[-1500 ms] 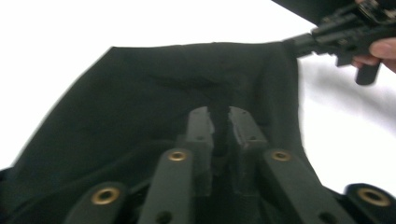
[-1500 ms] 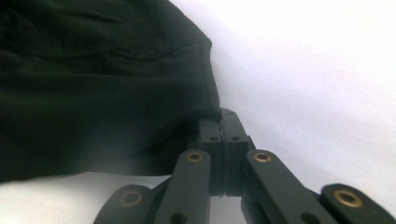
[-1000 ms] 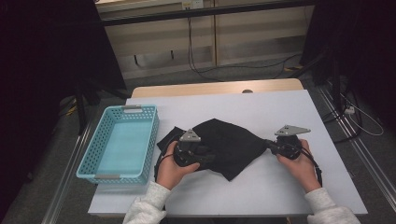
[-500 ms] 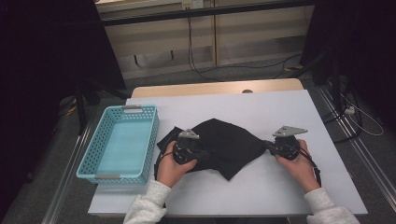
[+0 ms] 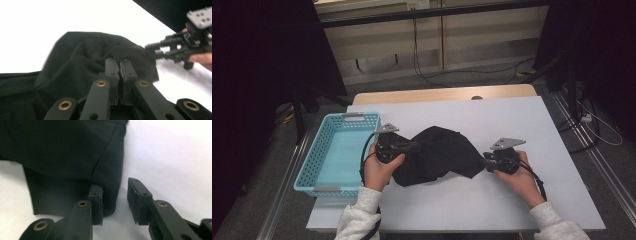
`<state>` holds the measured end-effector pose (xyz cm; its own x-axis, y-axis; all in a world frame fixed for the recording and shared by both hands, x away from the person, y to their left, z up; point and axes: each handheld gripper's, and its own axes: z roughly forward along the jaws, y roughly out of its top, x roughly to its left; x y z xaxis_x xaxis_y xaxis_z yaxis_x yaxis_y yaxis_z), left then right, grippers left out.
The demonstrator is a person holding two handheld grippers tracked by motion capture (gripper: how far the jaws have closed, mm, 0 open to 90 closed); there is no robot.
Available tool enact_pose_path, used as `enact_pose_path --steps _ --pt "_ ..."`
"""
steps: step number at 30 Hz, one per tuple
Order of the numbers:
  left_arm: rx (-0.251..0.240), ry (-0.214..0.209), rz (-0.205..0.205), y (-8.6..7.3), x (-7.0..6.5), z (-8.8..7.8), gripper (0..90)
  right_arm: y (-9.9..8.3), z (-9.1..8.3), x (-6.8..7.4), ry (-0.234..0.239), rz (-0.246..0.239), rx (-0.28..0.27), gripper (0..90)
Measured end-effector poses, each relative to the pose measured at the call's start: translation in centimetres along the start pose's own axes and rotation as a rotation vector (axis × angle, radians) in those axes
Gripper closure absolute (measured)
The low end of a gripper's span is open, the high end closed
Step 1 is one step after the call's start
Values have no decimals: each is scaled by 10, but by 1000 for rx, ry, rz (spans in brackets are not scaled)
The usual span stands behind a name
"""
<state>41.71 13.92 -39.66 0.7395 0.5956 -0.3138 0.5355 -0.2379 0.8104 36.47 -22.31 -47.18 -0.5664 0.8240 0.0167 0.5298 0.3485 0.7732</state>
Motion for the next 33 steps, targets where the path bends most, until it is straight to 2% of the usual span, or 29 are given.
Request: enact_pose_path --steps 3,5,6,9,12,14,18,20,22,25,27,33 --pt "-23 11 -17 1 6 -5 867 2 2 4 3 -24 4 692" --pt "-33 19 -27 1 8 -8 869 2 1 4 9 -31 6 802" --pt "-38 19 -30 0 9 -9 870 2 -1 2 -3 -47 11 893" --pt "-38 17 -29 1 8 -8 870 3 -4 1 -21 -59 12 899" --pt "-37 9 -24 2 4 -6 870 5 -15 -4 -44 -59 -8 900" --pt "-40 4 -18 3 2 -5 870 7 -27 -9 -49 -35 -34 900" --pt "-48 14 -18 4 1 0 871 10 -48 -22 -81 -19 -98 892" --pt "-43 40 -19 4 3 4 871 7 -46 -23 -87 -7 -106 860" --pt "-41 65 -37 2 9 7 870 5 -36 -20 -102 -9 -84 800" --pt "-41 98 -58 -1 17 10 870 4 -26 -15 -91 -9 -65 766" --pt "-39 122 -65 -2 20 11 869 5 -25 -13 -100 -28 -51 761" --pt "-36 146 -63 -2 22 13 869 3 -31 -19 -134 -7 -58 746"
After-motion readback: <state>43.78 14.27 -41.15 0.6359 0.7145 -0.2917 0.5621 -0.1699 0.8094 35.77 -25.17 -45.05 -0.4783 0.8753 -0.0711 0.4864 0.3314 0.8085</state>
